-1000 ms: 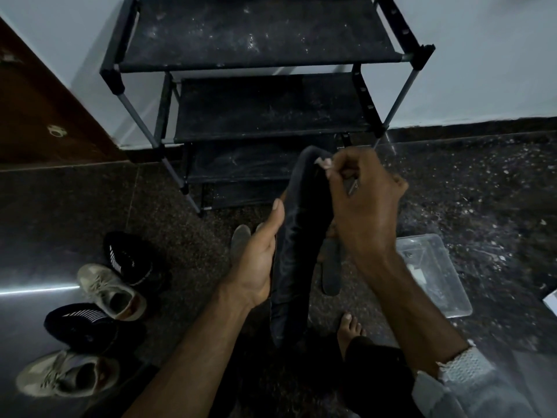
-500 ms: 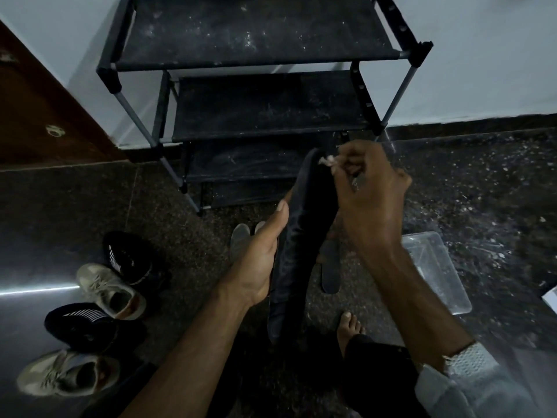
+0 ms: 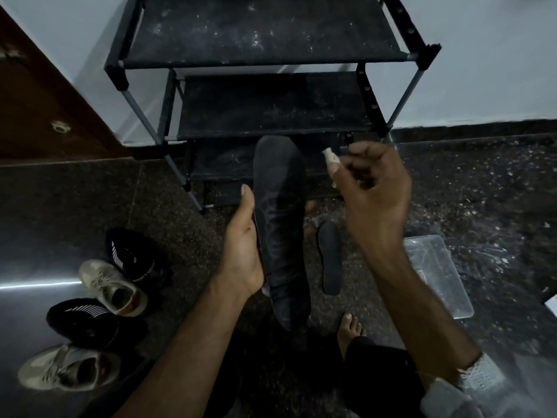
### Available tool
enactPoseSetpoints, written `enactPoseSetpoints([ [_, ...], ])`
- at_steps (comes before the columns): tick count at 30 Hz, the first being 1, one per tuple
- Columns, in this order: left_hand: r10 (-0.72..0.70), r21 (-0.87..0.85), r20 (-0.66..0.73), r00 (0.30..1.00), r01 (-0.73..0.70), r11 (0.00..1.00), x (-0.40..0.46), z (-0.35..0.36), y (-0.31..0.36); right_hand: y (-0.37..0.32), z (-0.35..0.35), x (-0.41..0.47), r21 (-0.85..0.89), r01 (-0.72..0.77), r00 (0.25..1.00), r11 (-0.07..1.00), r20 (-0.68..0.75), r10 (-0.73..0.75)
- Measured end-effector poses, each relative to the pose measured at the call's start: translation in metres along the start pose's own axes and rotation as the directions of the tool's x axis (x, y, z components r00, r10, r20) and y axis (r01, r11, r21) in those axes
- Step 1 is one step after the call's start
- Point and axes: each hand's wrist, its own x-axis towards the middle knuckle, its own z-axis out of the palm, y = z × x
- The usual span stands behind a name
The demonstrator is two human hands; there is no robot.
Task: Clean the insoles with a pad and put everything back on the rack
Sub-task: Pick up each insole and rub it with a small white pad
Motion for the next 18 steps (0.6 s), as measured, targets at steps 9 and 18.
enactPoseSetpoints([
  [9,0.006,0.084,-0.067,0.998,-0.001,0.996,0.002,0.000,-0.003,0.002,0.017,-0.019,-0.122,0.076,0.985,0.990,0.161,-0.056],
  [18,-0.003,0.072,-0.098,0.995,0.010,0.997,0.002,0.003,-0.015,0.007,0.031,-0.036,-0.308,0.208,0.961,0.929,0.240,-0.136],
])
